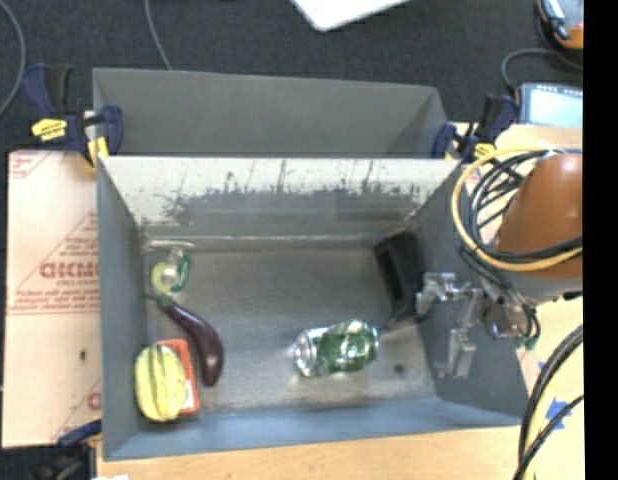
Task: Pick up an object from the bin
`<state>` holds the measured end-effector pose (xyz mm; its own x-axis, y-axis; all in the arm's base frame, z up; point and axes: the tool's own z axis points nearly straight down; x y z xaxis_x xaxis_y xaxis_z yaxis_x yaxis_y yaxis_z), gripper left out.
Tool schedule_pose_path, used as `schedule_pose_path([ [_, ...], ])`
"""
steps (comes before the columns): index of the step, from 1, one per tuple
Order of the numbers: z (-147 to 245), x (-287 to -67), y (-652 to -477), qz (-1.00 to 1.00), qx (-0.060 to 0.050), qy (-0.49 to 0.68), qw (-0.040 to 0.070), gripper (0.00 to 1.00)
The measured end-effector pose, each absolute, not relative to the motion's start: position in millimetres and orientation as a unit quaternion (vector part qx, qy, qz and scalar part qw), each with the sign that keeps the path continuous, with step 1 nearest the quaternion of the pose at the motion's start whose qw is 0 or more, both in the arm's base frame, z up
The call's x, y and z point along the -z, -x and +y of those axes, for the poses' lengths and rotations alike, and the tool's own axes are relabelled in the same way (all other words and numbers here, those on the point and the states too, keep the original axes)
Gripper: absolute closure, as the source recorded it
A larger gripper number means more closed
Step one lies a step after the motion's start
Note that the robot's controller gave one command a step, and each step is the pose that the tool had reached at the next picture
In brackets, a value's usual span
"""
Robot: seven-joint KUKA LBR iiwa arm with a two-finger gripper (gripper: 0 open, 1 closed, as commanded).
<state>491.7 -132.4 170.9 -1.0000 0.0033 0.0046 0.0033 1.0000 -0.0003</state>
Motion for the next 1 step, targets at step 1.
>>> schedule_pose_path([
  [1, -132.2, -172.9, -492.2, -1.0, 0.0, 0.001, 0.001, 0.0],
])
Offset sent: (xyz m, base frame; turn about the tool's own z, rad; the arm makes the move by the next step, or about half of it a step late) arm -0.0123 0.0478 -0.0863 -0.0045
